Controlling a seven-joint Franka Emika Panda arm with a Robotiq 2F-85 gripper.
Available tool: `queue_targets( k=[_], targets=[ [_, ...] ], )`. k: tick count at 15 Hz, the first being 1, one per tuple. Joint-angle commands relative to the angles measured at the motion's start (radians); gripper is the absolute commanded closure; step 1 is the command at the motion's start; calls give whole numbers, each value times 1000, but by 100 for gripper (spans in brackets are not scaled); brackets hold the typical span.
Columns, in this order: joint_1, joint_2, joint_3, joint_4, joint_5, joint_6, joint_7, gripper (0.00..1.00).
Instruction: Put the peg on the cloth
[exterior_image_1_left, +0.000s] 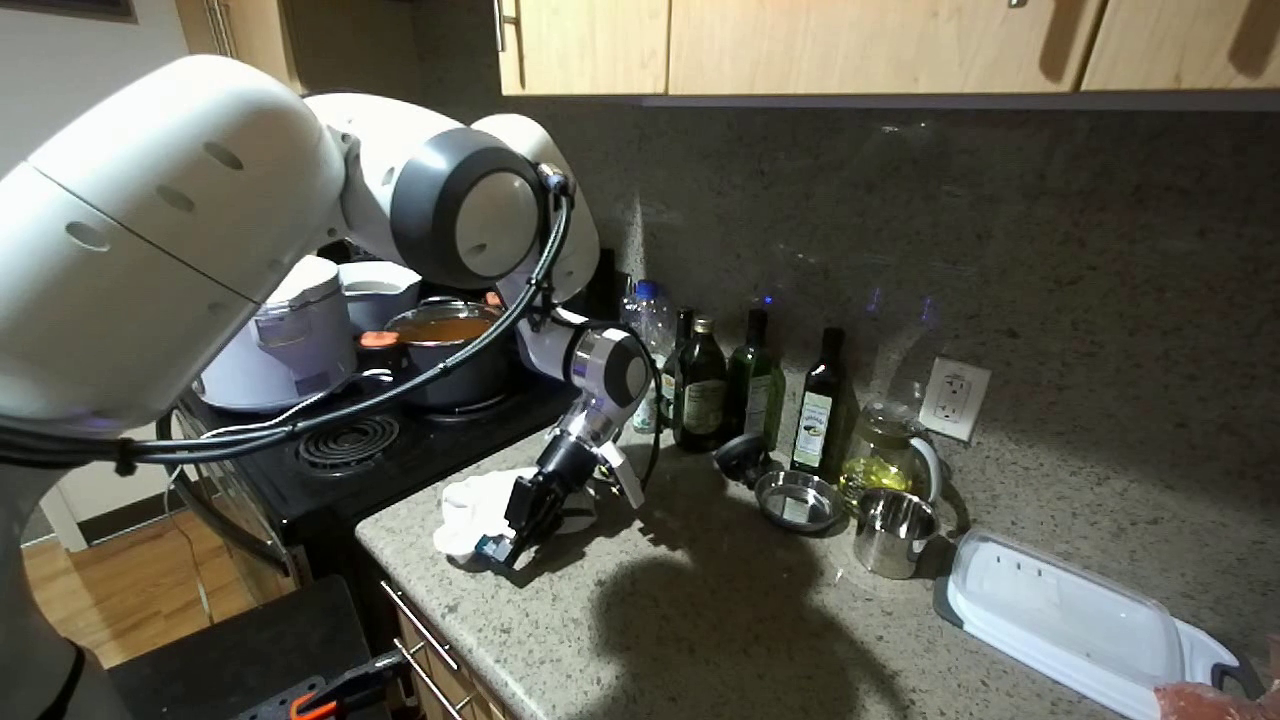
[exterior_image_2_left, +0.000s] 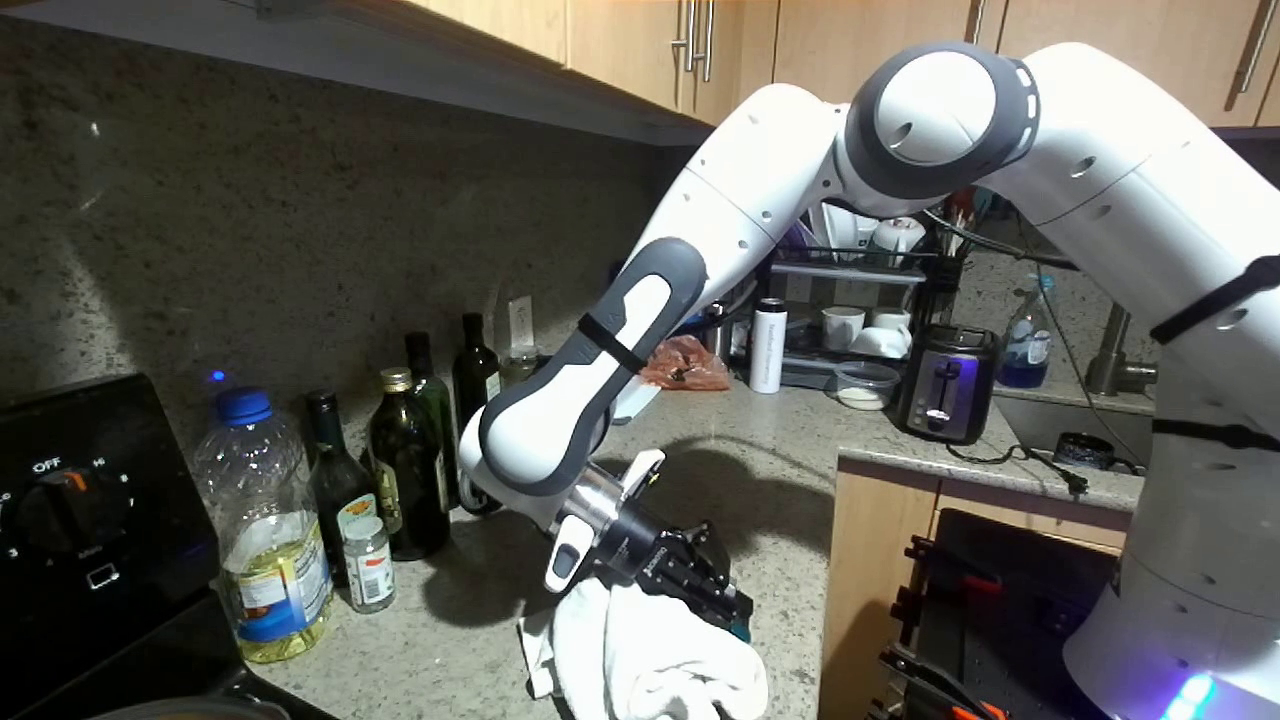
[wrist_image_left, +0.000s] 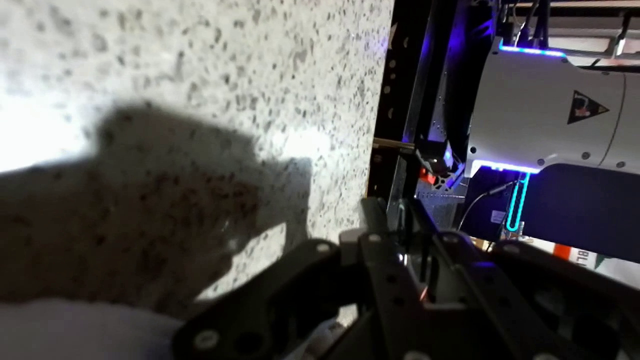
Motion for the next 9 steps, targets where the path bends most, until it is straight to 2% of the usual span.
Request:
queue_targets(
  k=[1, 9],
  targets=[
    [9, 7, 6, 29, -9, -40, 42, 96],
    [24, 63, -2, 69, -11, -70, 140, 96]
  ],
)
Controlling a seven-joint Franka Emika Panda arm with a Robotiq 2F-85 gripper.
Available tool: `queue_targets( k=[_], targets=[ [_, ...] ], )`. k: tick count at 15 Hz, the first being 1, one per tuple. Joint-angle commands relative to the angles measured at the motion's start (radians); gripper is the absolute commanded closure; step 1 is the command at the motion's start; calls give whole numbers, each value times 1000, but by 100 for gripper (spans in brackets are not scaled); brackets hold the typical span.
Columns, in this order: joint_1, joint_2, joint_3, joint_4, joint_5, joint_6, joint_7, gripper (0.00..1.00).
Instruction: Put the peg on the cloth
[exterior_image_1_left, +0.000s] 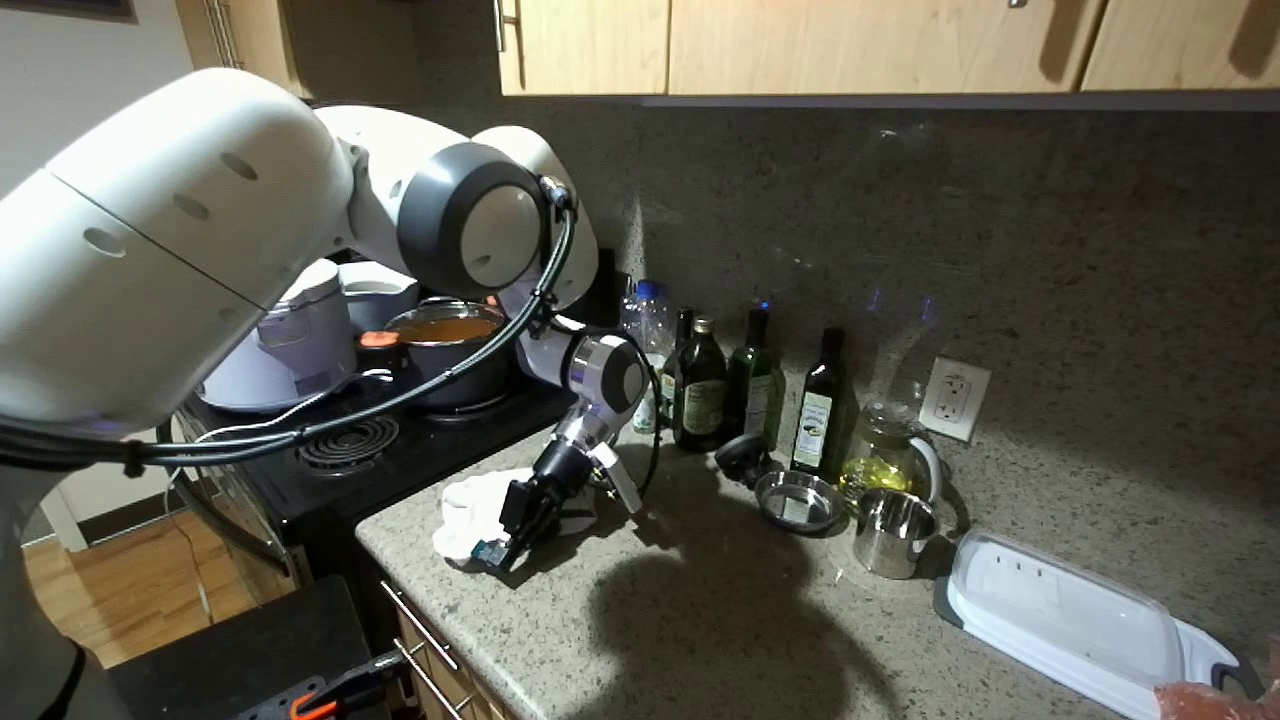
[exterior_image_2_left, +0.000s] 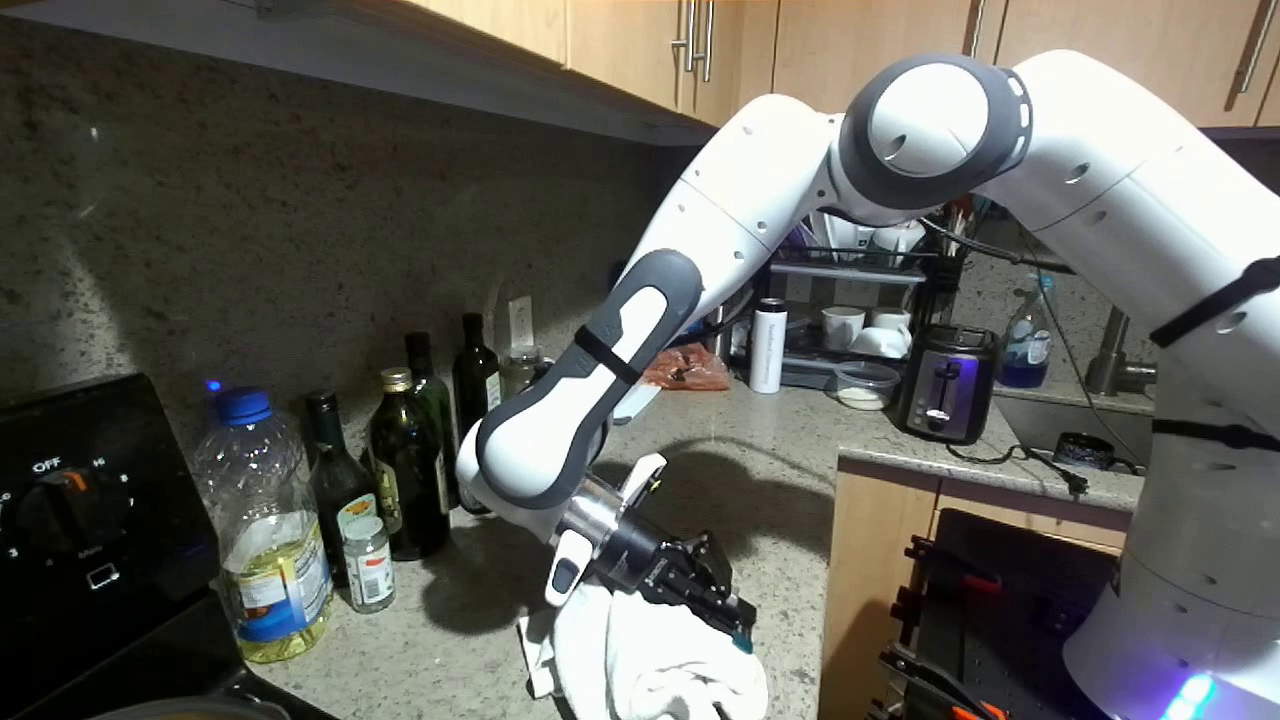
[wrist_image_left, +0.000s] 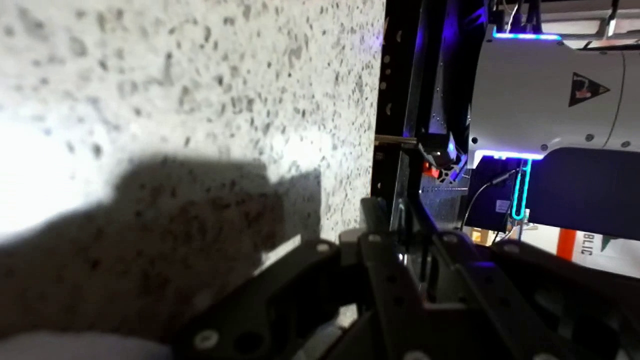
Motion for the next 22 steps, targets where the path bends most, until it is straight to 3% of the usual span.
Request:
queue_targets(
  k=[1, 11, 12, 21, 22],
  targets=[
    [12, 40, 1, 59, -10, -59, 73, 96],
    [-1, 50, 9, 106, 6, -38, 119, 96],
    [-2, 50, 10, 107, 9, -37, 120, 66],
    [-22, 6, 9, 74, 25, -4, 130, 0],
    [-28, -6, 9, 65, 27, 3, 130, 0]
  ],
)
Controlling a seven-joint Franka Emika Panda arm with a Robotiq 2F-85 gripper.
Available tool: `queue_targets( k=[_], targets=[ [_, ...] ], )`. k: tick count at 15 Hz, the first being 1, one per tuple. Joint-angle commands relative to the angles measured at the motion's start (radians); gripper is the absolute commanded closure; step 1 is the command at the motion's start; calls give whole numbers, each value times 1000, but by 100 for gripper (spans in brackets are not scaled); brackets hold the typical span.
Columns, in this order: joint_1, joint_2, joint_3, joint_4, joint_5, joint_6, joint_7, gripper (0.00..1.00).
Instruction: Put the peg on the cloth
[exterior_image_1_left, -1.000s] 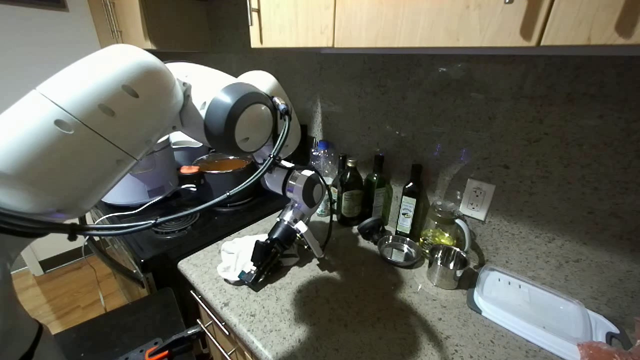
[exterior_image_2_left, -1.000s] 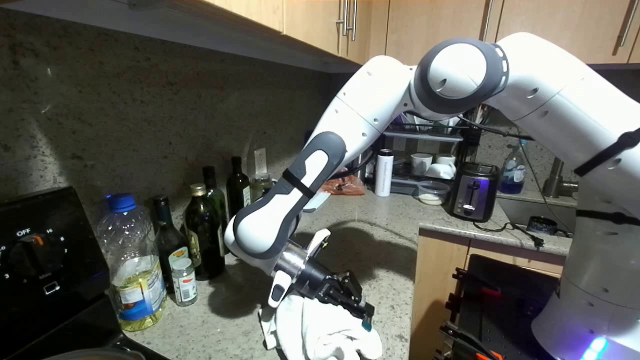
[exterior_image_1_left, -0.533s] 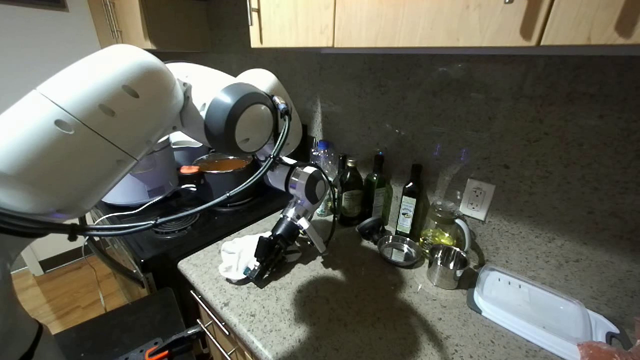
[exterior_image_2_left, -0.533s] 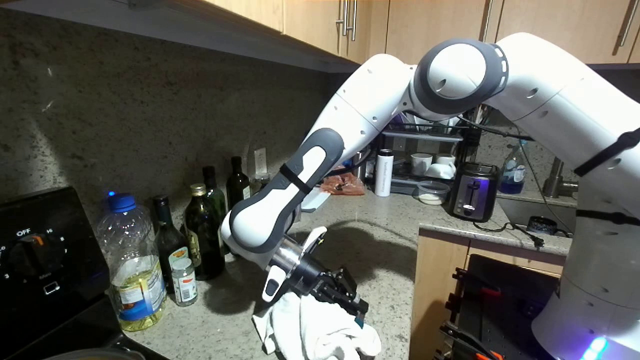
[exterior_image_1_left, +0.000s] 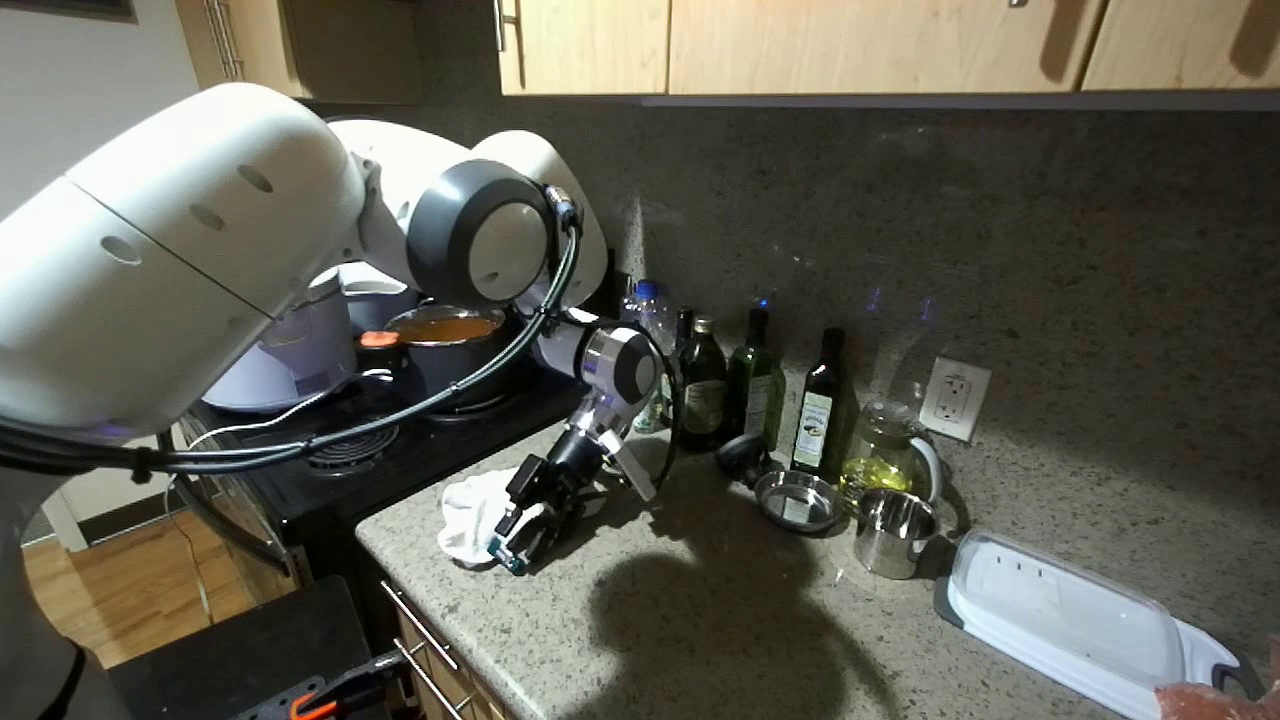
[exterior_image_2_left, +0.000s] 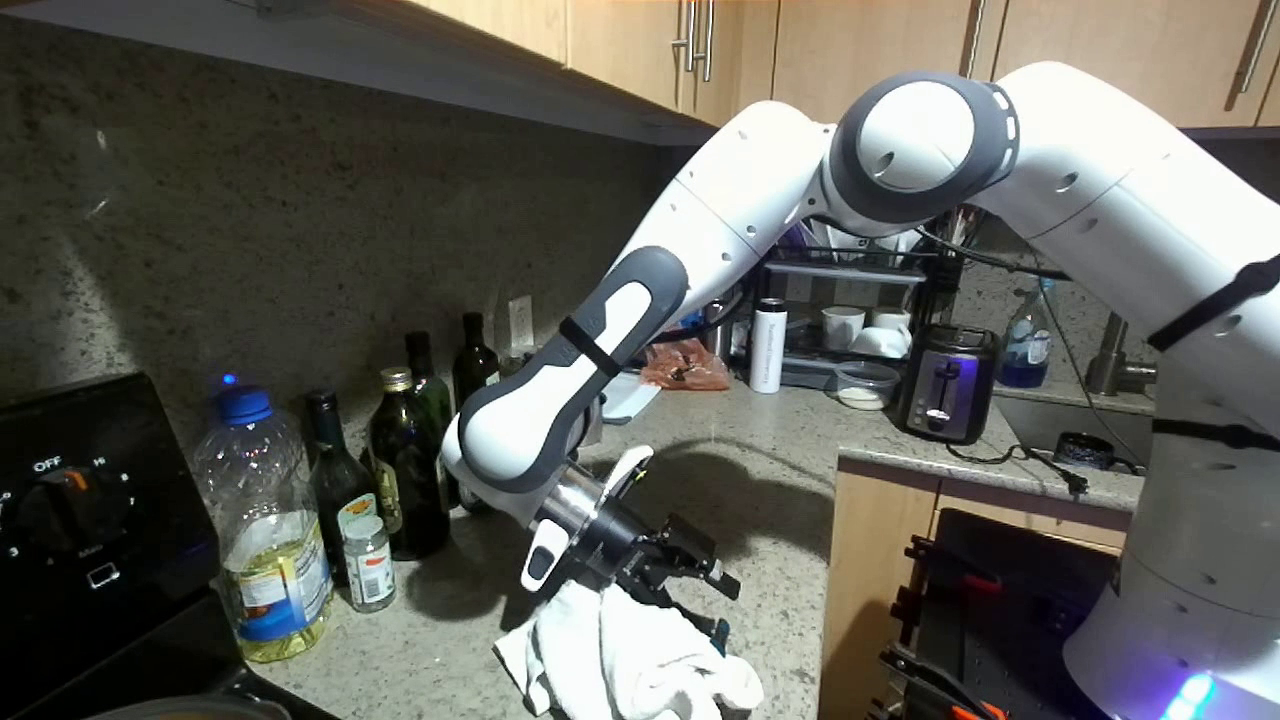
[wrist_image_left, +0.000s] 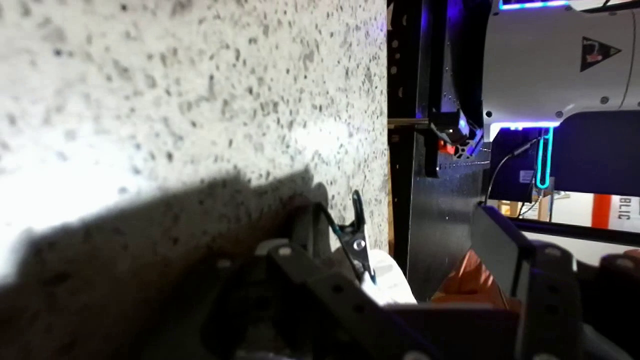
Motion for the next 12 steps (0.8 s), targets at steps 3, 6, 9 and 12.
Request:
queue_targets(
  k=[3, 6, 9, 12],
  targets=[
    [-38, -80, 9, -63, 18, 62, 32, 0],
    [-58, -135, 13, -120, 29, 116, 28, 0],
    [-76, -215, 17, -213, 50, 196, 17, 0],
    [-90, -318, 24, -333, 79, 292, 5, 0]
  ],
)
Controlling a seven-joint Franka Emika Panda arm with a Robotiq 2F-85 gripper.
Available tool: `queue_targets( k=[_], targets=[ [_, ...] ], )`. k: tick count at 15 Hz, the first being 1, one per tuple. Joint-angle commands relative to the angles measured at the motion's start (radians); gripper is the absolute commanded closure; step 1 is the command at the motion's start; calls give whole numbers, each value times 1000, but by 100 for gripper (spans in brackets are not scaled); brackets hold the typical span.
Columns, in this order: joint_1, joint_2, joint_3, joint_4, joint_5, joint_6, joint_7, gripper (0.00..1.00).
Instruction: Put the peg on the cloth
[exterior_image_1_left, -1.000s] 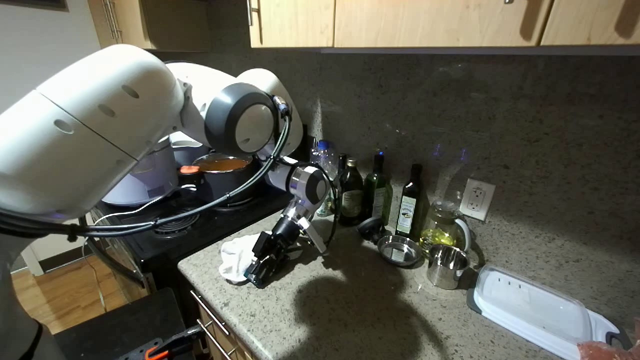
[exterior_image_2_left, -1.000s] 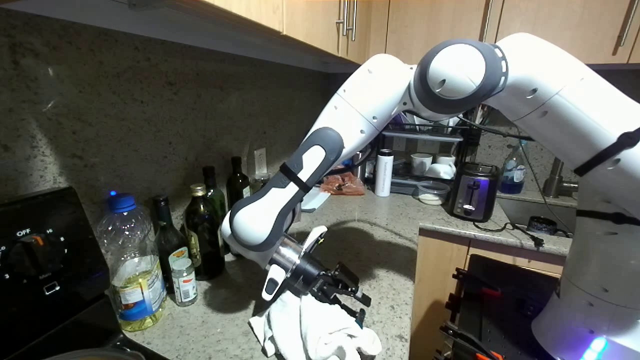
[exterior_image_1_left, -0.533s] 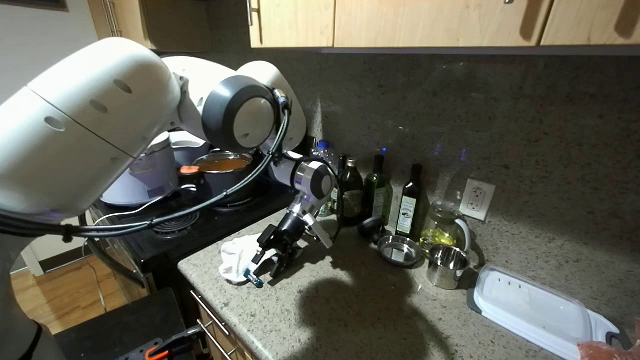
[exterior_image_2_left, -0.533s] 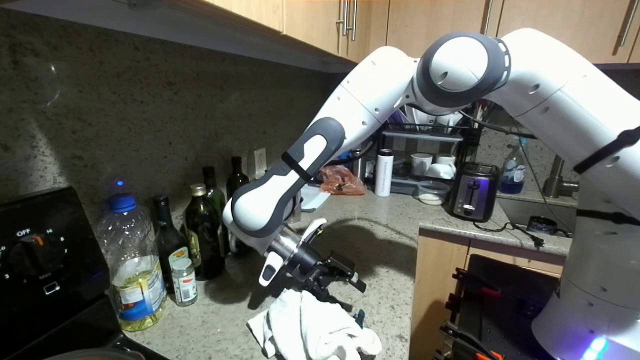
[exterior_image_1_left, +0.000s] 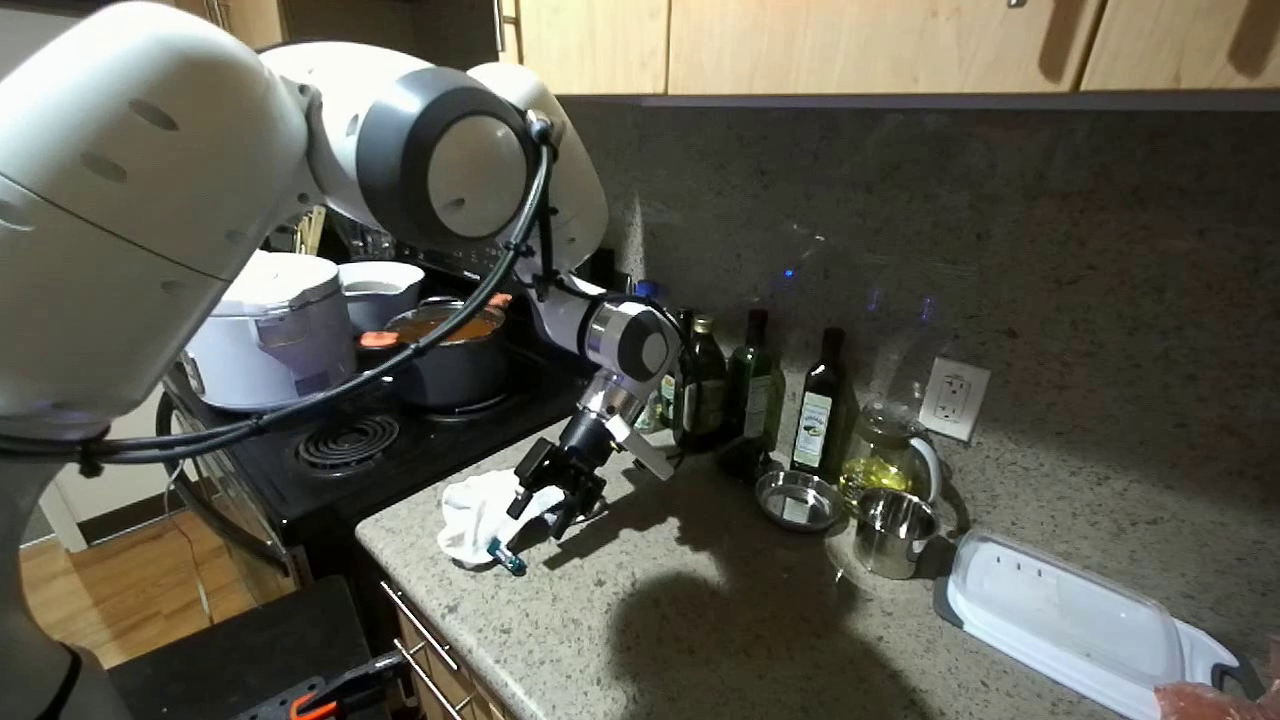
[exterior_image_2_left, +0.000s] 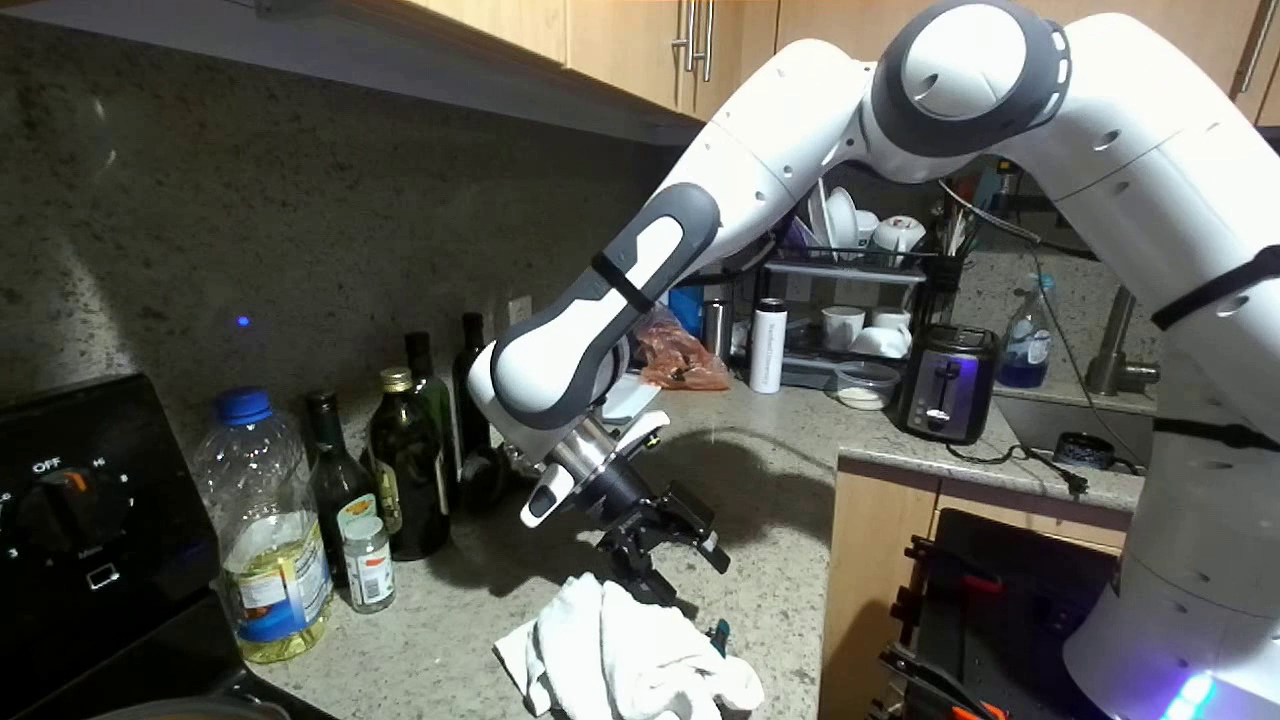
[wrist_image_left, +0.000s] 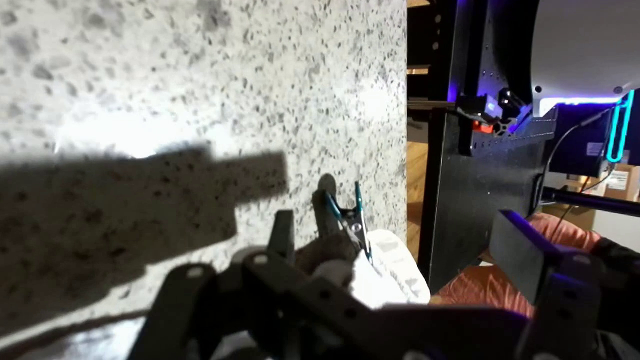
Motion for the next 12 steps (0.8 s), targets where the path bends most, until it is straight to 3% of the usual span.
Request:
queue_targets(
  k=[1, 12],
  targets=[
    [-28, -178, 20, -209, 38, 136, 1, 0],
    [-48, -633, 4, -739, 168, 505, -93, 0]
  ],
)
